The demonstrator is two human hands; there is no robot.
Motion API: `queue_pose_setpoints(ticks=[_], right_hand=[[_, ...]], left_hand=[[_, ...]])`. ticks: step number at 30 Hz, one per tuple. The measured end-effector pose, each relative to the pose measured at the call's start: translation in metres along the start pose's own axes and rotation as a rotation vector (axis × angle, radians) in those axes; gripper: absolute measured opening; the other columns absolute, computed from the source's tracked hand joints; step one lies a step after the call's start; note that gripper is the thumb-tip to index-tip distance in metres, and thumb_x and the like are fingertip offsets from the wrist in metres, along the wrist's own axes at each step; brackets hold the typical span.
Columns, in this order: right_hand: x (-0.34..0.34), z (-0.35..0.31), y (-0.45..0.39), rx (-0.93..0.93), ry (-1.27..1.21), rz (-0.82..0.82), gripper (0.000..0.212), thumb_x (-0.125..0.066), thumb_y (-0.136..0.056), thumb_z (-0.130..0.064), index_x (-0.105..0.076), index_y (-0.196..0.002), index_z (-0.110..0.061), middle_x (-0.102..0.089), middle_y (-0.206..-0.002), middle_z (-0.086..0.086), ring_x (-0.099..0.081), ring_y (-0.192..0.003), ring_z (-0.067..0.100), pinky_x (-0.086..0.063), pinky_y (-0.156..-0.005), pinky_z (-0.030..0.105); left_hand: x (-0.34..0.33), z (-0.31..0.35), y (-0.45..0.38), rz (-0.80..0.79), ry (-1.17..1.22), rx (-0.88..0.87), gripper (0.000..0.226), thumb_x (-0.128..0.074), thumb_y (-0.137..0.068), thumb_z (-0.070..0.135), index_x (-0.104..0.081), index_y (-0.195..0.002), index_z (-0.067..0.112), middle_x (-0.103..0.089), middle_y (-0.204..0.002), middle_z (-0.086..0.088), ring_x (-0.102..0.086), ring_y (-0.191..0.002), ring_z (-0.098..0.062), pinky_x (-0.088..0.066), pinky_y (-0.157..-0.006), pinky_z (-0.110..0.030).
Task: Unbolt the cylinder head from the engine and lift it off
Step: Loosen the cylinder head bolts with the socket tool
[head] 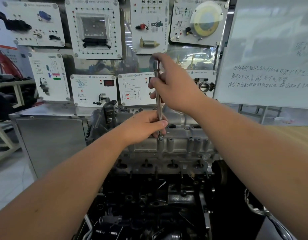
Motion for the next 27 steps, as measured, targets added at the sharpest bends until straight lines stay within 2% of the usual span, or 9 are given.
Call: queue_pose_setpoints(ticks=[4, 6, 10, 13, 16, 18, 21, 25, 27], right_hand=[[0.013, -0.009, -0.006, 0.000, 0.194, -0.022, 0.046, -0.051, -0.098, -0.010, -0.046, -0.143, -0.016, -0.069, -0.106, 0.010, -0.071, -0.088, 0.022, -0.059, -0.079, 0.040], [0.021, -0.016, -0.011, 0.017, 0.326, 0.018, 0.038, -0.056, -0.099, -0.022, -0.058, -0.136, -0.014, -0.068, -0.112, 0.007, -0.065, -0.099, 0.023, -0.049, -0.082, 0.031], [0.029, -0.023, -0.021, 0.020, 0.514, 0.034, 0.032, -0.051, -0.103, -0.030, -0.065, -0.081, -0.011, -0.059, -0.075, 0.003, -0.055, -0.076, 0.023, -0.031, -0.056, 0.025], [0.034, -0.026, -0.027, -0.003, 0.510, -0.050, 0.026, -0.051, -0.102, -0.019, -0.073, -0.097, -0.007, -0.069, -0.090, 0.007, -0.064, -0.081, 0.024, -0.038, -0.055, 0.021], [0.037, -0.030, -0.026, -0.027, 0.486, -0.132, 0.028, -0.048, -0.100, -0.014, -0.070, -0.106, 0.002, -0.073, -0.097, 0.017, -0.071, -0.085, 0.029, -0.055, -0.064, 0.033], [0.037, -0.031, -0.024, -0.041, 0.477, -0.191, 0.029, -0.045, -0.100, -0.013, -0.066, -0.091, 0.005, -0.073, -0.084, 0.018, -0.073, -0.070, 0.025, -0.060, -0.063, 0.037], [0.037, -0.032, -0.023, -0.062, 0.469, -0.229, 0.035, -0.043, -0.101, -0.016, -0.056, -0.070, -0.006, -0.067, -0.065, 0.011, -0.068, -0.051, 0.014, -0.053, -0.053, 0.031], [0.040, -0.041, -0.027, -0.080, 0.526, -0.238, 0.044, -0.042, -0.108, -0.033, -0.046, -0.070, -0.011, -0.062, -0.064, 0.008, -0.065, -0.055, 0.020, -0.050, -0.056, 0.027], [0.043, -0.051, -0.030, -0.043, 0.661, -0.231, 0.041, -0.045, -0.107, -0.024, -0.040, -0.068, -0.013, -0.052, -0.067, 0.005, -0.053, -0.056, 0.016, -0.041, -0.052, 0.026]], left_hand=[[0.000, 0.004, -0.002, 0.049, -0.082, -0.011, 0.011, -0.063, -0.098, 0.043, -0.067, -0.094, 0.033, -0.076, -0.085, 0.018, -0.073, -0.074, -0.003, -0.056, -0.082, -0.033], [0.000, 0.005, -0.001, 0.102, -0.112, -0.006, 0.015, -0.066, -0.093, 0.049, -0.067, -0.095, 0.035, -0.074, -0.082, 0.020, -0.072, -0.072, -0.001, -0.057, -0.081, -0.035], [-0.001, 0.009, 0.002, 0.137, -0.203, 0.003, 0.025, -0.058, -0.094, 0.059, -0.066, -0.094, 0.035, -0.069, -0.077, 0.027, -0.068, -0.068, 0.006, -0.053, -0.071, -0.032], [0.002, 0.010, 0.005, 0.075, -0.149, 0.028, 0.020, -0.050, -0.102, 0.050, -0.064, -0.099, 0.036, -0.070, -0.081, 0.028, -0.071, -0.074, 0.004, -0.049, -0.073, -0.028], [0.007, 0.015, 0.005, 0.017, -0.133, 0.021, 0.011, -0.055, -0.103, 0.039, -0.065, -0.104, 0.035, -0.075, -0.088, 0.020, -0.074, -0.081, -0.002, -0.052, -0.083, -0.032], [0.009, 0.018, 0.006, 0.020, -0.168, 0.019, 0.009, -0.058, -0.101, 0.039, -0.066, -0.103, 0.036, -0.074, -0.086, 0.025, -0.072, -0.079, 0.003, -0.048, -0.078, -0.026], [0.008, 0.020, 0.006, 0.064, -0.253, 0.034, 0.016, -0.058, -0.099, 0.048, -0.064, -0.106, 0.034, -0.074, -0.084, 0.019, -0.071, -0.078, 0.003, -0.049, -0.073, -0.024], [0.005, 0.022, 0.006, 0.150, -0.393, 0.050, 0.030, -0.056, -0.097, 0.056, -0.061, -0.100, 0.027, -0.069, -0.089, 0.008, -0.065, -0.081, -0.010, -0.046, -0.067, -0.026], [0.003, 0.021, 0.006, 0.164, -0.383, 0.058, 0.033, -0.056, -0.096, 0.057, -0.061, -0.101, 0.025, -0.070, -0.092, 0.007, -0.067, -0.082, -0.011, -0.050, -0.071, -0.028]])
Point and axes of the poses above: each hand's wrist, its own y-axis away from the middle knuckle, its own x-axis out of the back of the hand, z = x × y, the point moved 5 cm from there along -y, towards the middle knuckle
